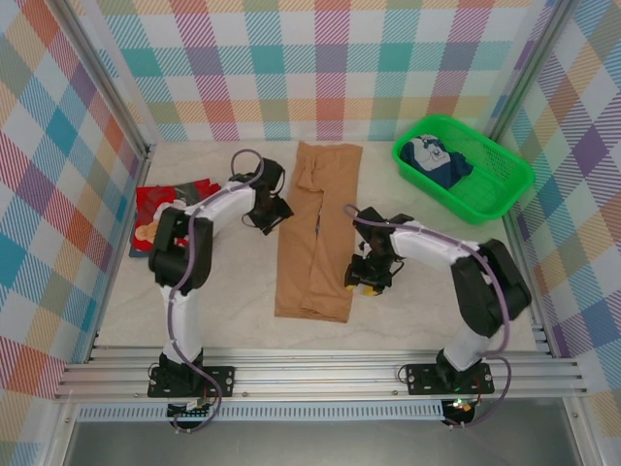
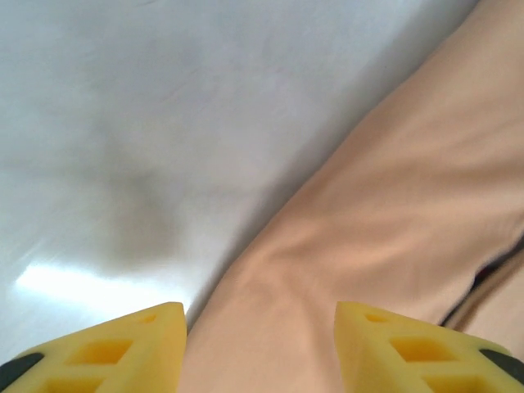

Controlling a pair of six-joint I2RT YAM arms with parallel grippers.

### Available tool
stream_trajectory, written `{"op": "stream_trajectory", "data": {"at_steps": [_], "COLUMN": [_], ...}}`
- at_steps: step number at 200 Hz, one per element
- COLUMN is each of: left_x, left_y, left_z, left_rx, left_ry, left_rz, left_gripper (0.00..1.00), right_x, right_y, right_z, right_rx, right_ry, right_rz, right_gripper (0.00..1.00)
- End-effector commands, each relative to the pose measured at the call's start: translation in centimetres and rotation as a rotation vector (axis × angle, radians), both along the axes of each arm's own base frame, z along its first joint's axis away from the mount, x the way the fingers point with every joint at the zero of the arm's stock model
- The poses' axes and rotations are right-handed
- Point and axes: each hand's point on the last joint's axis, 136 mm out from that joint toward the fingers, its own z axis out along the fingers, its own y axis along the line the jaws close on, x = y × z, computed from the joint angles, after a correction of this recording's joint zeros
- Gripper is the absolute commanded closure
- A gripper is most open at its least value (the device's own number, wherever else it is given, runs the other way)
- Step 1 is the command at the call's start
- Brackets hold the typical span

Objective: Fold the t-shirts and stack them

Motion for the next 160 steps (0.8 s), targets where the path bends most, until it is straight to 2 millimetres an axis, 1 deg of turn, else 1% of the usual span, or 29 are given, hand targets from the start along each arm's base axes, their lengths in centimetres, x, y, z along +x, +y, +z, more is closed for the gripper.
{"op": "stream_trajectory", "data": {"at_steps": [1, 6, 9, 20, 34, 45, 56, 69, 75, 94, 109, 134, 160], "left_x": [-5.1, -6.6, -7.3, -11.0, -15.7, -19.2, -21.9, -24.2, -24.8, -26.3, -26.7, -25.5, -24.2], "left_y": [0.7, 0.3, -0.1, -0.8, -0.9, -0.6, -0.1, 0.4, 0.3, 0.3, 0.5, -0.1, -0.7], "left_z": [3.3, 3.1, 3.3, 2.6, 1.5, 0.7, 0.2, -0.5, -0.7, -1.9, -2.8, -2.8, -2.1], "left_rx": [0.001, -0.015, -0.030, -0.070, -0.090, -0.101, -0.104, -0.131, -0.155, -0.194, -0.183, -0.204, -0.213], "left_ry": [-0.002, 0.014, 0.013, 0.072, 0.157, 0.217, 0.252, 0.275, 0.273, 0.291, 0.300, 0.247, 0.186], "left_rz": [-0.078, -0.111, -0.134, -0.200, -0.256, -0.293, -0.318, -0.326, -0.325, -0.315, -0.320, -0.308, -0.297], "left_gripper": [0.47, 0.47, 0.47, 0.48, 0.52, 0.54, 0.56, 0.55, 0.54, 0.51, 0.50, 0.49, 0.48], "right_x": [-2.9, -3.5, -3.8, -5.1, -6.4, -7.1, -7.8, -8.1, -8.3, -7.9, -7.1, -6.1, -5.3], "right_y": [-1.4, -1.4, -1.4, -1.2, -1.0, -0.4, 0.3, 1.2, 1.3, 2.1, 2.4, 2.8, 3.3], "right_z": [0.4, 0.3, 0.3, 0.0, -0.2, -0.3, -0.6, -1.4, -2.0, -3.0, -3.4, -3.6, -3.5], "right_rx": [0.000, 0.015, 0.027, 0.073, 0.094, 0.107, 0.116, 0.132, 0.131, 0.155, 0.148, 0.137, 0.162], "right_ry": [0.065, 0.079, 0.083, 0.116, 0.154, 0.154, 0.164, 0.163, 0.166, 0.159, 0.139, 0.116, 0.095], "right_rz": [-0.059, -0.073, -0.079, -0.108, -0.150, -0.163, -0.180, -0.212, -0.228, -0.290, -0.313, -0.331, -0.363], "right_gripper": [0.55, 0.55, 0.54, 0.54, 0.54, 0.55, 0.56, 0.58, 0.58, 0.58, 0.58, 0.59, 0.58]}}
